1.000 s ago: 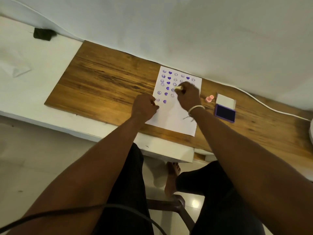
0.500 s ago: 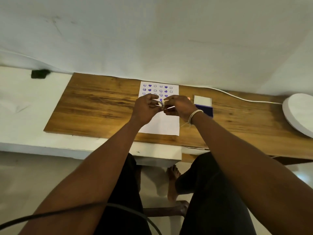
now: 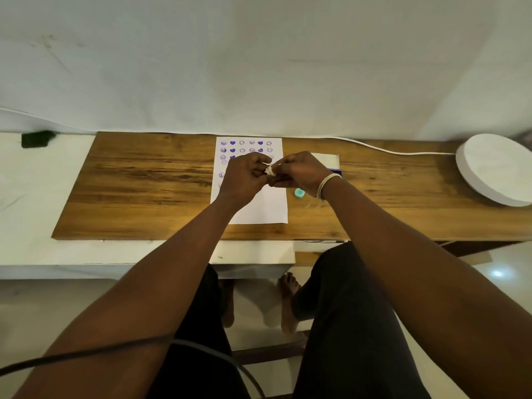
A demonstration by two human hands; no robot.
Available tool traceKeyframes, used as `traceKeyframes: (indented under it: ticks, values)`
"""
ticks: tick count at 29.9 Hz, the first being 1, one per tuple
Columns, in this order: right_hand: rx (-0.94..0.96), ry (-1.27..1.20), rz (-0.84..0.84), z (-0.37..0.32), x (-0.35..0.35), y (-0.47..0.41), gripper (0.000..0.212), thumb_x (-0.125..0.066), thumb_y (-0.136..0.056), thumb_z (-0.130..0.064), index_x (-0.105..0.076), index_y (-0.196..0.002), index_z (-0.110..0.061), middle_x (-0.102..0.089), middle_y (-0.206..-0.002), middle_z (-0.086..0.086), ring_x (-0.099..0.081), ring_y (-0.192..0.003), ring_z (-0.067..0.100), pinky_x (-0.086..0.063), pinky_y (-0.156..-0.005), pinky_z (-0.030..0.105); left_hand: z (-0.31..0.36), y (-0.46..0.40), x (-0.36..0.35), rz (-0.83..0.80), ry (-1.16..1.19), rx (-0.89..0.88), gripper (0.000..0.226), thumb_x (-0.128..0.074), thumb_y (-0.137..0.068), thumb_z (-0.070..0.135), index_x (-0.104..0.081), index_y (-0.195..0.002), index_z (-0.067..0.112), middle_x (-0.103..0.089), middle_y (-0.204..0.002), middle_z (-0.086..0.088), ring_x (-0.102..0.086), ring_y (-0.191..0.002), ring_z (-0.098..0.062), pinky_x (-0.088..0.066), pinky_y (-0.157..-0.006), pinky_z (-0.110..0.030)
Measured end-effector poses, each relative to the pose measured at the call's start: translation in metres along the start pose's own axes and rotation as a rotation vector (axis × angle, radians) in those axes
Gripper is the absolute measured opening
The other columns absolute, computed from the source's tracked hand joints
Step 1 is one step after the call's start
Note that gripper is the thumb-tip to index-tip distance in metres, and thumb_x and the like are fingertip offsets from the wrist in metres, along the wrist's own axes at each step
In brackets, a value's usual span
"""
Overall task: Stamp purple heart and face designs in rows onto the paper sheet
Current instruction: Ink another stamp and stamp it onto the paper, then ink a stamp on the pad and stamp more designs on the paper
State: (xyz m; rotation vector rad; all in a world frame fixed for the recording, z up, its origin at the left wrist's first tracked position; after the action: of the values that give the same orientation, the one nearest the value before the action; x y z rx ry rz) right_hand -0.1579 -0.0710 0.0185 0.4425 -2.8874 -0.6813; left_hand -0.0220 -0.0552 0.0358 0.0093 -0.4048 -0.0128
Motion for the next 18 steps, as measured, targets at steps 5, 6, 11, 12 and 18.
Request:
traceKeyframes:
  ticks: [5,6,11,12,18]
  values:
    - [-0.075,0.033,-0.018,0.004,0.012,-0.014,0.011,-0.068,-0.085,-0.002,-0.071,-0.094,0.003,-0.072,-0.091,0.022,-0.072,-0.086,0.033,-0.059,-0.087,0.04,0.001,-0.008,-0.015,-0.007,-0.037,-0.043,0.041,-0.079,-0.077,0.014,-0.065,-0.116,0.012,-0.074,-0.105,-0.008,-0.073,-0.09,-0.016,-0.06,-0.083,-0.027]
    - [-0.063,0.043,-0.005,0.002,0.017,-0.018,0.011,-0.069,-0.084,-0.003,-0.071,-0.094,0.003,-0.072,-0.091,0.022,-0.072,-0.084,0.032,-0.059,-0.087,0.042,0.0,-0.011,-0.017,-0.014,-0.034,-0.041,0.046,-0.08,-0.076,0.013,-0.063,-0.119,0.011,-0.072,-0.11,-0.008,-0.072,-0.094,-0.017,-0.059,-0.084,-0.025]
    - [0.072,0.336,0.325,-0.013,0.083,-0.042,0.014,-0.073,-0.079,-0.015,-0.077,-0.091,-0.008,-0.074,-0.092,0.014,-0.072,-0.079,0.027,-0.061,-0.071,0.03,-0.026,-0.021,-0.013,0.005,-0.086,0.015,0.061,-0.083,-0.073,0.012,-0.057,-0.128,0.014,-0.064,-0.128,-0.003,-0.065,-0.108,-0.016,-0.056,-0.091,-0.03]
    - [0.09,0.536,0.372,-0.015,0.094,-0.045,0.017,-0.074,-0.079,-0.02,-0.078,-0.091,-0.01,-0.075,-0.093,0.01,-0.07,-0.081,0.024,-0.058,-0.068,0.027,-0.035,-0.021,-0.011,0.013,-0.109,0.027,0.059,-0.083,-0.074,0.012,-0.058,-0.127,0.014,-0.065,-0.127,-0.003,-0.066,-0.107,-0.018,-0.056,-0.093,-0.033]
    - [0.036,1.023,0.352,0.014,0.09,-0.07,0.031,-0.084,-0.066,-0.021,-0.075,-0.093,-0.008,-0.071,-0.1,0.008,-0.062,-0.086,0.019,-0.042,-0.072,0.024,-0.085,-0.01,-0.008,0.027,-0.184,0.087,0.045,-0.08,-0.075,0.01,-0.063,-0.117,0.011,-0.069,-0.115,-0.005,-0.068,-0.097,-0.019,-0.056,-0.092,-0.043]
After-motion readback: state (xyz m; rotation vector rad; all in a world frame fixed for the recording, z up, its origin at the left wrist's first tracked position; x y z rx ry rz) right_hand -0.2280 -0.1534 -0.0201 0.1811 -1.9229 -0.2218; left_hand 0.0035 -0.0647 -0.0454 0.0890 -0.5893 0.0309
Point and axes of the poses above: each hand's wrist, its own y-axis away from the middle knuckle, its own x-axis out of the back of the hand, z = x × y, the point moved 10 cm from there along -y, towards the middle knuckle
